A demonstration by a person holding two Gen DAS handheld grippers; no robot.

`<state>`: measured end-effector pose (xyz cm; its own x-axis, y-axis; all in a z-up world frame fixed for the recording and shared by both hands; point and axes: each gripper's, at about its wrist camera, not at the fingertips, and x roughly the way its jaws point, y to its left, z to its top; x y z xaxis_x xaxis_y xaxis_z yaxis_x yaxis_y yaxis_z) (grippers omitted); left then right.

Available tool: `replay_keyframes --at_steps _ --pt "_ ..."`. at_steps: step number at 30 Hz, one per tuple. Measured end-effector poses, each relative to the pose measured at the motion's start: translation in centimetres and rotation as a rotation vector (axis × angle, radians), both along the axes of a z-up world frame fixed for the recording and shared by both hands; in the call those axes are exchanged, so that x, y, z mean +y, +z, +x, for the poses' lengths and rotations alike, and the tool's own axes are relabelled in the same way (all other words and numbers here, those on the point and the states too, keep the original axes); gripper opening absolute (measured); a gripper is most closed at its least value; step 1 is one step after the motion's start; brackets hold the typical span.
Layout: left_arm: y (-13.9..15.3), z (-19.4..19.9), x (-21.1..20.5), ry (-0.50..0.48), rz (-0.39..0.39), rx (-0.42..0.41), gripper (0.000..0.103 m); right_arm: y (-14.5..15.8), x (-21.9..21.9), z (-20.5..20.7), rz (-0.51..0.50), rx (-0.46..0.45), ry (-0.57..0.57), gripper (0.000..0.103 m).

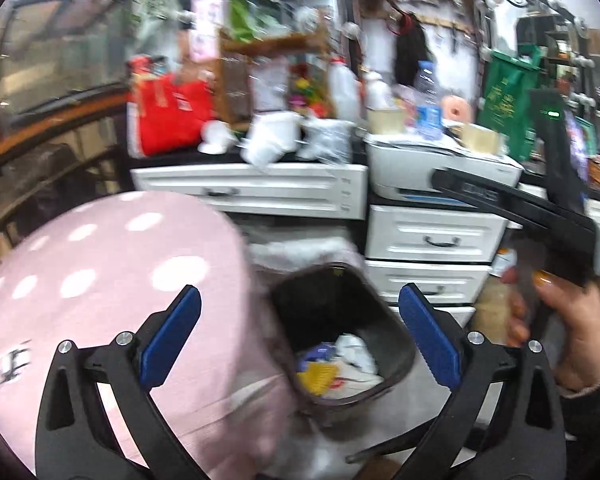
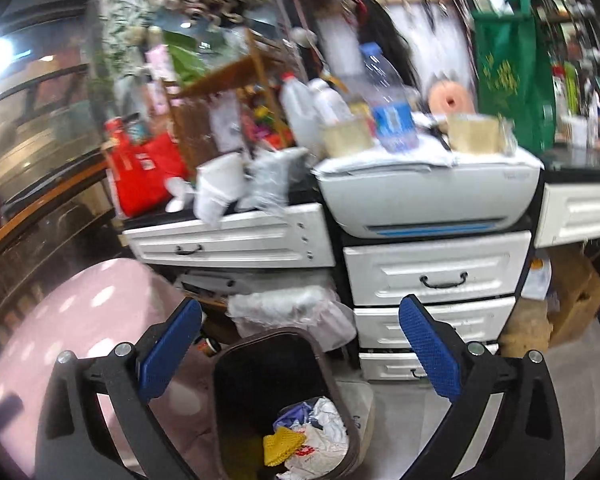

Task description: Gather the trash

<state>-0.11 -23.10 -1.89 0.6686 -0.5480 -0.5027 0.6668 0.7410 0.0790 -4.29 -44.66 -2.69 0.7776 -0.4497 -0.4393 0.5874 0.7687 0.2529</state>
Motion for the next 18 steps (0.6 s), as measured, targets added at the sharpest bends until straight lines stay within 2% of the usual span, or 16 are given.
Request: replay_keyframes --at_steps 4,10,14,18 --pt "0.5 -0.8 4.7 0.127 -0.005 -0.04 0.097 1.1 4.5 -1.3 -0.067 0.003 0.089 0.098" --pt "0.9 -2.2 11.4 0.319 -0.044 -0.019 0.097 1.9 12.0 -3.7 -0.203 -0.013 0.261 0.098" --pt "1.9 -3.3 14.2 0.387 -0.092 -0.038 0.097 1.7 15.0 -4.8 -0.227 0.022 0.392 0.098" --pt "2.4 -4.5 15.6 0.399 -0.12 -0.052 0.097 1.6 16.9 -5.9 -0.268 0.021 0.405 0.098"
